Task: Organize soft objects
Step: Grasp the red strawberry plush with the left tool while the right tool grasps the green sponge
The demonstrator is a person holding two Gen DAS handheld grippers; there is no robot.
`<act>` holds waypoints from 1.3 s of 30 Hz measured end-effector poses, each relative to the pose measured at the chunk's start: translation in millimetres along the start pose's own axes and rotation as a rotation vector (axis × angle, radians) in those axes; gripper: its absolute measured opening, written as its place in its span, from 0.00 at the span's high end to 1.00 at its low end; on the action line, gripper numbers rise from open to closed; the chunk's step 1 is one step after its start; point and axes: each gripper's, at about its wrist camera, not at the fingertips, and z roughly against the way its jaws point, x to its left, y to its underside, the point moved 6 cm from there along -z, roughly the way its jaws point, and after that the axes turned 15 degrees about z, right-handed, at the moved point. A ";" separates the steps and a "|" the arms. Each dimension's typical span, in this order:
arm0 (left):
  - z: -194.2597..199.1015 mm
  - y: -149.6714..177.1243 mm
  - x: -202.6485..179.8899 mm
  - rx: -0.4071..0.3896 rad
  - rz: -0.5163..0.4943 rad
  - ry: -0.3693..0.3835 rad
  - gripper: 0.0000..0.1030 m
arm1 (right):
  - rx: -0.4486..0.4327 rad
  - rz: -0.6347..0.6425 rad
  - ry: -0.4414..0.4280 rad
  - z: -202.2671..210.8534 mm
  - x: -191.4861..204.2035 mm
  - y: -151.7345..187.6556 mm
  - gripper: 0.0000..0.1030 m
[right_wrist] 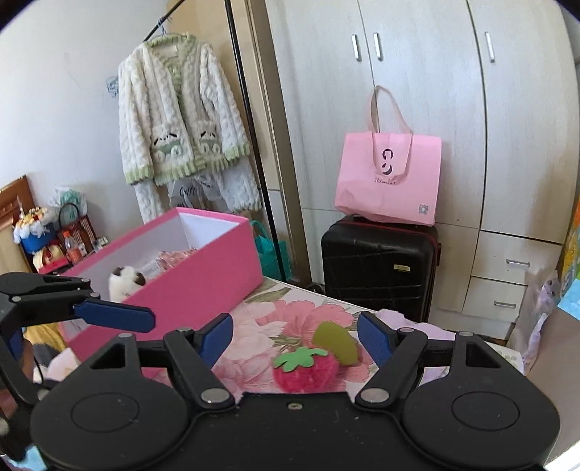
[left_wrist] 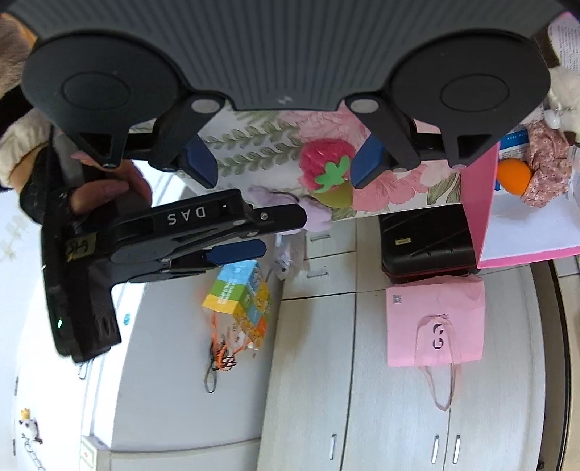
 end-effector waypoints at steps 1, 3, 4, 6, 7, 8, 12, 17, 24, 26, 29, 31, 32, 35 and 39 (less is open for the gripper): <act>-6.4 2.1 1.0 -0.003 -0.007 -0.008 0.23 | 0.006 0.008 -0.002 -4.1 -1.8 0.8 0.22; -22.5 8.1 3.5 0.007 -0.011 -0.022 0.23 | 0.018 0.017 -0.008 -12.1 -4.8 1.3 0.24; -29.9 10.4 5.0 0.014 -0.008 -0.024 0.23 | 0.021 0.014 -0.016 -16.9 -6.5 1.3 0.26; -45.8 15.9 7.6 0.022 0.002 -0.036 0.23 | 0.023 0.006 -0.043 -26.4 -9.9 1.3 0.31; -52.3 17.8 9.1 0.019 0.003 -0.049 0.23 | 0.029 0.002 -0.050 -33.0 -12.2 1.7 0.33; -60.1 19.2 10.6 0.018 0.004 -0.061 0.23 | 0.037 0.002 -0.056 -39.0 -13.3 2.9 0.36; -84.6 21.2 16.8 0.006 0.013 -0.085 0.23 | 0.060 0.016 -0.059 -60.5 -17.2 6.5 0.43; -112.2 26.5 29.7 0.029 0.063 -0.145 0.23 | 0.091 0.014 -0.055 -84.6 -23.2 13.9 0.54; -128.5 32.8 33.6 0.032 0.017 -0.212 0.24 | 0.124 0.013 -0.028 -105.0 -30.2 25.2 0.66; -131.4 33.0 36.1 0.042 0.032 -0.213 0.27 | 0.133 0.011 -0.024 -108.7 -31.3 29.0 0.66; -135.0 35.7 39.2 0.069 0.040 -0.225 0.48 | 0.124 -0.016 -0.040 -109.1 -33.1 33.1 0.65; -133.5 36.5 38.8 0.062 0.024 -0.236 0.51 | 0.122 -0.023 -0.049 -108.8 -32.1 33.5 0.64; -133.0 37.1 37.7 0.063 0.016 -0.239 0.52 | 0.123 -0.027 -0.050 -108.7 -32.2 33.9 0.62; -130.0 38.6 39.0 0.071 0.017 -0.233 0.53 | 0.139 -0.022 -0.042 -108.8 -31.2 36.4 0.53; -121.4 41.7 42.3 0.077 0.028 -0.234 0.53 | 0.149 -0.035 -0.032 -109.8 -31.6 40.0 0.51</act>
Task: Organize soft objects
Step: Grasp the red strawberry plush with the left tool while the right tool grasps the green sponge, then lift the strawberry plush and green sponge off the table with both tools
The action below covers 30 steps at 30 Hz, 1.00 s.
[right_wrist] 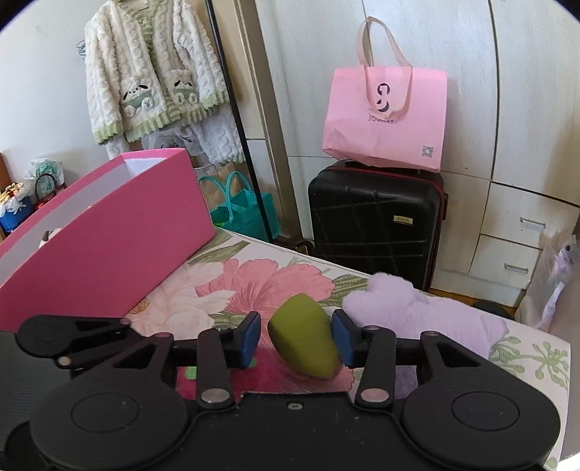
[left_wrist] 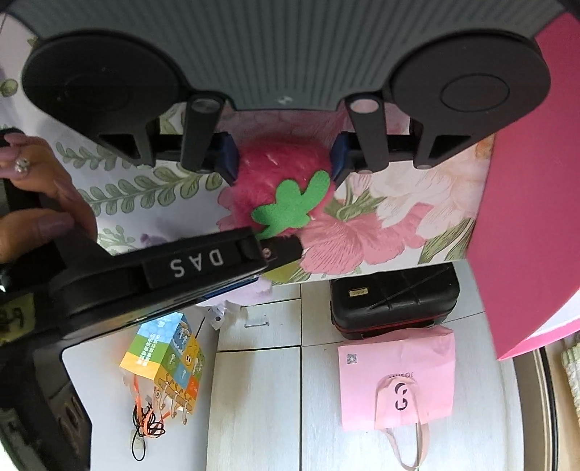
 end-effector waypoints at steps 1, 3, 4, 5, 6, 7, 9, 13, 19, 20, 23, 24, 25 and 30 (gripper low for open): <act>3.5 1.8 1.8 0.001 0.003 -0.007 0.54 | 0.001 -0.002 0.004 0.0 -0.2 0.5 0.51; 11.4 3.9 4.5 -0.008 0.009 -0.006 0.54 | 0.001 -0.008 0.007 -0.4 -0.9 1.2 0.51; 15.0 5.0 5.8 -0.011 0.009 -0.010 0.54 | 0.002 -0.008 0.009 -0.4 -1.1 1.7 0.51; 18.9 6.0 7.0 -0.015 0.009 -0.016 0.54 | 0.003 -0.006 0.017 -0.3 -1.0 2.2 0.51; 23.8 6.9 8.5 -0.027 0.007 -0.024 0.53 | 0.006 0.000 0.024 -0.6 -0.7 2.8 0.51; 27.0 7.3 9.5 -0.035 0.008 -0.034 0.53 | 0.012 0.011 0.035 -0.9 0.3 4.0 0.51; 33.6 7.9 10.8 -0.045 0.011 -0.037 0.54 | 0.027 0.030 0.054 -3.2 1.9 6.8 0.51; 44.1 6.7 9.7 -0.067 0.005 -0.033 0.54 | 0.022 0.066 0.113 -3.1 9.9 11.3 0.60; 58.0 6.7 12.7 -0.070 0.012 -0.027 0.53 | -0.020 0.101 0.166 22.5 36.3 17.7 0.61; 60.0 7.1 12.5 -0.070 0.010 -0.025 0.53 | -0.021 0.093 0.167 27.0 39.9 19.8 0.61; 67.9 9.1 11.1 -0.072 0.008 -0.018 0.53 | -0.015 0.057 0.192 39.1 50.1 29.0 0.61; 70.7 10.2 10.6 -0.071 0.006 -0.016 0.53 | -0.013 0.050 0.204 42.0 52.6 32.1 0.61; 73.8 11.0 10.4 -0.071 0.006 -0.016 0.53 | -0.011 0.043 0.233 47.2 55.8 36.8 0.61; 87.4 16.1 8.6 -0.067 -0.014 -0.019 0.53 | -0.060 -0.082 0.252 75.5 69.3 56.9 0.61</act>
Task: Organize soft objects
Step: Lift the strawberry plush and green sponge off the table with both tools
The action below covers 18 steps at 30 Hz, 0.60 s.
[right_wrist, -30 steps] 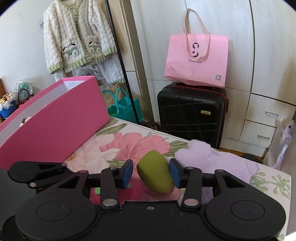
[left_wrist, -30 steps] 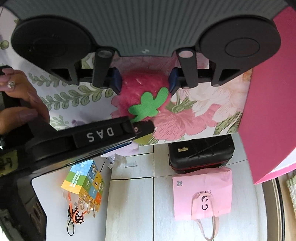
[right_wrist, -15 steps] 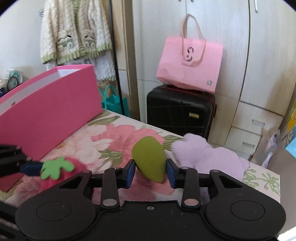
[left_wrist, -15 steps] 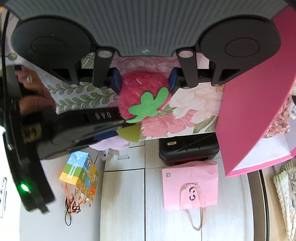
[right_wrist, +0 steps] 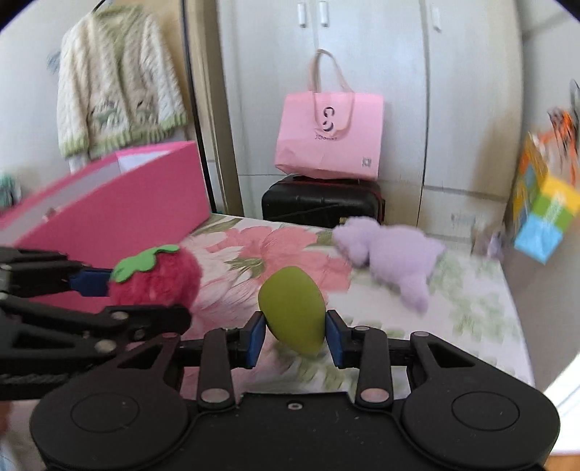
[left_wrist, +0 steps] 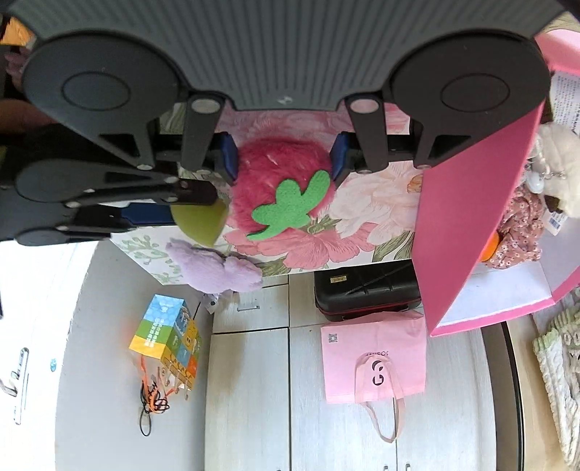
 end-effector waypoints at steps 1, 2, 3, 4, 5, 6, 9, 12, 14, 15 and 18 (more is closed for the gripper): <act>3.4 0.9 -0.2 0.001 -0.001 0.002 0.53 | -0.006 -0.008 0.009 5.1 1.7 2.1 0.61; 7.0 1.6 -0.3 0.002 0.000 0.004 0.53 | -0.009 -0.007 0.022 10.5 4.5 4.3 0.61; 11.2 2.6 -0.4 0.004 0.002 0.008 0.53 | -0.009 -0.005 0.029 14.8 7.8 6.1 0.61; 14.9 3.7 -0.5 0.005 0.005 0.012 0.53 | -0.010 -0.002 0.031 19.7 11.4 7.8 0.61; 18.6 5.0 0.0 0.005 0.006 0.013 0.53 | -0.013 -0.001 0.029 24.6 14.4 9.3 0.61; 22.8 6.1 0.2 0.006 0.005 0.011 0.53 | -0.013 -0.001 0.027 28.9 17.0 10.7 0.61; 33.3 9.0 0.1 0.002 0.001 0.006 0.53 | -0.020 -0.007 0.024 44.1 26.2 14.7 0.60; 45.9 12.0 0.3 0.006 -0.004 0.006 0.53 | -0.028 -0.014 0.014 58.4 35.2 19.2 0.60; 55.3 14.2 1.3 0.012 -0.010 -0.001 0.53 | -0.027 -0.027 -0.001 67.1 40.9 22.9 0.60; 59.9 15.5 1.7 0.013 -0.013 -0.006 0.53 | -0.026 -0.039 -0.011 71.5 43.0 24.8 0.60; 75.1 20.9 4.2 0.012 -0.016 -0.008 0.53 | -0.024 -0.074 -0.049 84.3 50.1 31.4 0.60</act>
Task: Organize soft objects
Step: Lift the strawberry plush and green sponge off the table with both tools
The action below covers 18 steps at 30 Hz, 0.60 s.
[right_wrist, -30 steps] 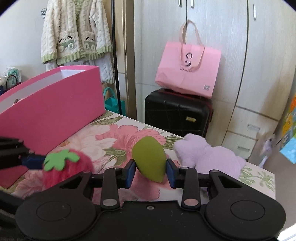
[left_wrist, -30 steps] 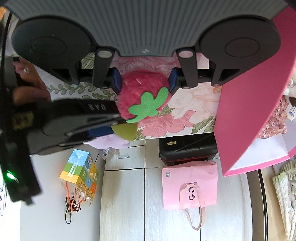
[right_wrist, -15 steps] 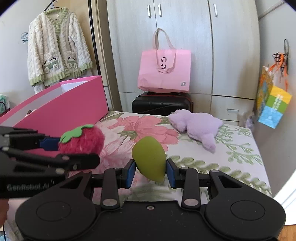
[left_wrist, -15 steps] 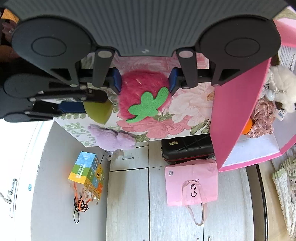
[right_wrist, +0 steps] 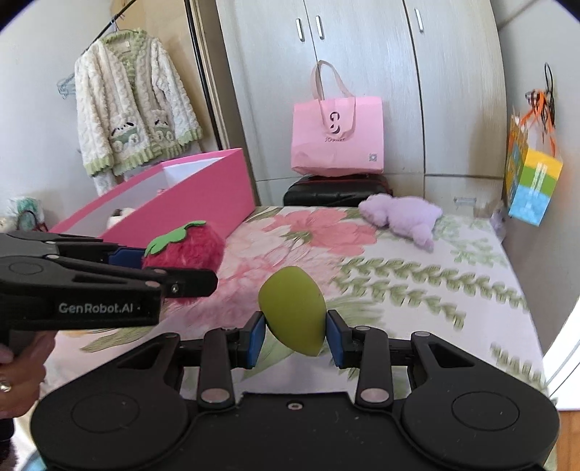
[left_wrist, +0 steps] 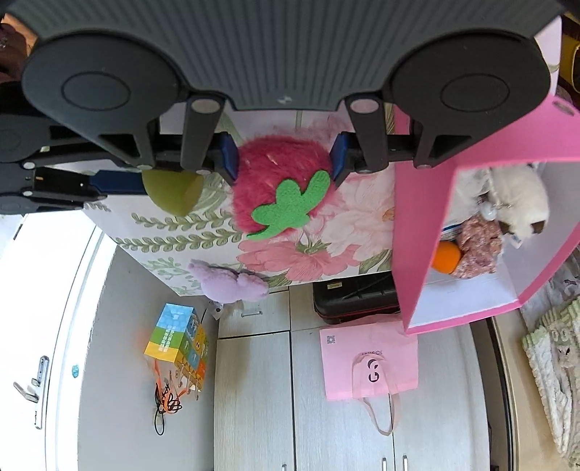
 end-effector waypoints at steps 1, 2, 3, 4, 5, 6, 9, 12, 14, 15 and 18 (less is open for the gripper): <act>5.8 2.5 1.4 0.005 0.001 0.004 0.53 | 0.005 -0.008 -0.017 4.2 3.5 2.8 0.60; 11.6 4.9 3.1 0.012 0.003 0.013 0.53 | 0.009 -0.015 -0.027 7.8 6.1 4.6 0.60; 16.8 7.3 5.5 0.020 0.004 0.023 0.53 | 0.012 -0.019 -0.037 11.2 8.8 6.1 0.60; 21.9 9.2 7.7 0.027 0.005 0.030 0.53 | 0.017 -0.019 -0.048 13.9 12.0 7.4 0.60; 28.2 11.1 10.8 0.034 0.006 0.035 0.53 | 0.023 -0.020 -0.060 16.6 14.7 8.1 0.60; 33.4 12.2 13.5 0.037 0.006 0.036 0.53 | 0.030 -0.022 -0.072 19.5 17.9 8.6 0.60; 53.1 14.3 22.4 0.033 -0.002 0.044 0.53 | 0.040 -0.013 -0.111 28.1 27.0 5.1 0.60; 71.7 12.2 31.1 0.039 -0.002 0.061 0.53 | 0.041 0.019 -0.163 37.8 40.1 -5.5 0.60; 83.3 5.0 36.2 0.040 -0.010 0.044 0.53 | 0.057 0.046 -0.198 41.5 49.3 -13.6 0.59; 91.1 -0.8 39.0 0.026 -0.014 0.033 0.53 | 0.073 0.055 -0.223 42.3 53.8 -18.2 0.59; 109.0 -15.3 46.6 0.009 -0.027 0.003 0.53 | 0.094 0.103 -0.275 46.0 71.3 -37.8 0.59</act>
